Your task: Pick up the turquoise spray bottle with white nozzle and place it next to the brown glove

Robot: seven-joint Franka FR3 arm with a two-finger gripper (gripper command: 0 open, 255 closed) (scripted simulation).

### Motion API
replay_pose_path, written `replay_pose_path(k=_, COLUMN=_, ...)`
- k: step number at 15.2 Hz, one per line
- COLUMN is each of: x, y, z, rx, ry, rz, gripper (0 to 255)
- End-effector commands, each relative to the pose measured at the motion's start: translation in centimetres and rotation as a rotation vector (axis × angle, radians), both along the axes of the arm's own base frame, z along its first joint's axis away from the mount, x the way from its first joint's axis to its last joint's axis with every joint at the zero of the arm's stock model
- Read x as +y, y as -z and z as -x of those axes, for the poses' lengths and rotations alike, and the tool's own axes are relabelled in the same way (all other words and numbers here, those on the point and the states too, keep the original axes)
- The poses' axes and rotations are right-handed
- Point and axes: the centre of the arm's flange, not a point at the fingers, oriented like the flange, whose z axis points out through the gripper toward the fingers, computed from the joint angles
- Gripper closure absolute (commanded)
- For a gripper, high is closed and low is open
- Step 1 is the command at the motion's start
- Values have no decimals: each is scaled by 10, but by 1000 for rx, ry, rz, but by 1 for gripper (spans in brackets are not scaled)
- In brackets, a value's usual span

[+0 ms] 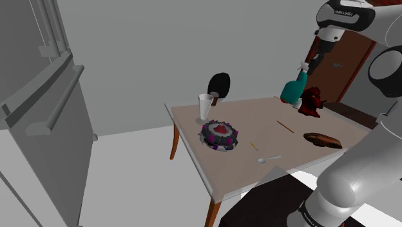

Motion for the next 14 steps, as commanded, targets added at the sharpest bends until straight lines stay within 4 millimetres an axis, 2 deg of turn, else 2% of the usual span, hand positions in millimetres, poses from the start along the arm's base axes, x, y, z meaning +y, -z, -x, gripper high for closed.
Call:
replay_pose_path(k=1, x=-14, y=1, z=21, rx=0, ry=-1, rz=0, gripper=255)
replay_pose_path(k=14, x=-113, y=0, z=161, rx=0, ry=-1, rz=0, gripper=255)
